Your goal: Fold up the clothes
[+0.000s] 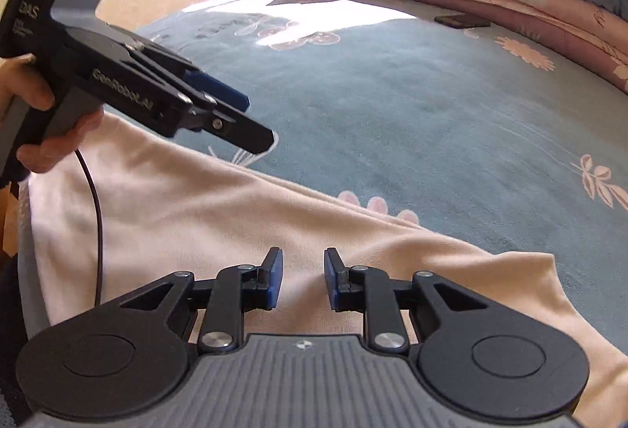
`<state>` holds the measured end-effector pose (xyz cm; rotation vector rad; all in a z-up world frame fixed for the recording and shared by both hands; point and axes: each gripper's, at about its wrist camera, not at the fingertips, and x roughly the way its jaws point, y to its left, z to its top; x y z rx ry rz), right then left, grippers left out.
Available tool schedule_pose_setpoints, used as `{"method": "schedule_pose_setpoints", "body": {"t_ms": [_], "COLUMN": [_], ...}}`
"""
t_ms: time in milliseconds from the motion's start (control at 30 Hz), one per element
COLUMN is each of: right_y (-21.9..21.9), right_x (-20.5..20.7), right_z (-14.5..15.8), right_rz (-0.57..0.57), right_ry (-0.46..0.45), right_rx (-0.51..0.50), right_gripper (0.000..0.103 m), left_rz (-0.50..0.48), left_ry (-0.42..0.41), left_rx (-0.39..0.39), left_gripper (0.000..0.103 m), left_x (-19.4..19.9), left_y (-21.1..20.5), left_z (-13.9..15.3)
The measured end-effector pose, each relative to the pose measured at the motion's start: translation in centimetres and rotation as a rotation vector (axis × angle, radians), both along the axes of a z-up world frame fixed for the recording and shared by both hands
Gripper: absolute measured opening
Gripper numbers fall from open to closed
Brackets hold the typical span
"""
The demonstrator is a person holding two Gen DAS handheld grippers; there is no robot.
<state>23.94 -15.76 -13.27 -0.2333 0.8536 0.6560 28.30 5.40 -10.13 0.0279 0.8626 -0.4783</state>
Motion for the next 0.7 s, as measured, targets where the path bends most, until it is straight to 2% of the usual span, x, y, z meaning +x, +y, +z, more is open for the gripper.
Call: {"method": "schedule_pose_setpoints", "body": {"t_ms": [33, 167, 233, 267, 367, 433, 500, 600, 700], "right_y": [0.6, 1.7, 3.1, 3.6, 3.5, 2.5, 1.7, 1.8, 3.3], "right_x": [0.2, 1.4, 2.5, 2.9, 3.5, 2.4, 0.6, -2.5, -3.2], "right_z": [-0.6, -0.9, -1.2, -1.1, 0.3, 1.9, 3.0, 2.5, 0.4], "right_rz": [-0.003, -0.052, -0.060, -0.065, -0.094, -0.092, -0.067, -0.020, -0.051], "right_ry": [0.006, -0.003, -0.041, -0.053, -0.048, -0.065, -0.013, 0.052, 0.056], "right_rx": [-0.048, -0.012, -0.009, -0.002, 0.025, 0.042, 0.025, -0.004, -0.026], "right_gripper": [0.026, 0.032, 0.035, 0.039, 0.039, 0.039, 0.040, 0.040, 0.040], "left_rz": [0.018, 0.053, 0.078, 0.086, 0.100, 0.101, 0.107, 0.117, 0.125], "left_ry": [-0.001, -0.009, -0.009, -0.014, -0.033, -0.041, -0.035, -0.020, -0.012], "left_rx": [0.002, -0.031, -0.049, -0.051, -0.054, -0.065, -0.073, -0.079, -0.078], "left_gripper": [0.072, 0.075, 0.075, 0.075, 0.076, 0.077, 0.079, 0.079, 0.079], "left_x": [-0.5, -1.9, -2.2, -2.5, -3.5, -4.3, -4.7, -5.3, -5.7], "left_y": [0.7, 2.4, 3.0, 3.2, 3.9, 4.5, 5.0, 5.5, 5.7], "left_z": [0.1, 0.5, 0.6, 0.7, 1.2, 1.3, 1.1, 0.5, 0.2]}}
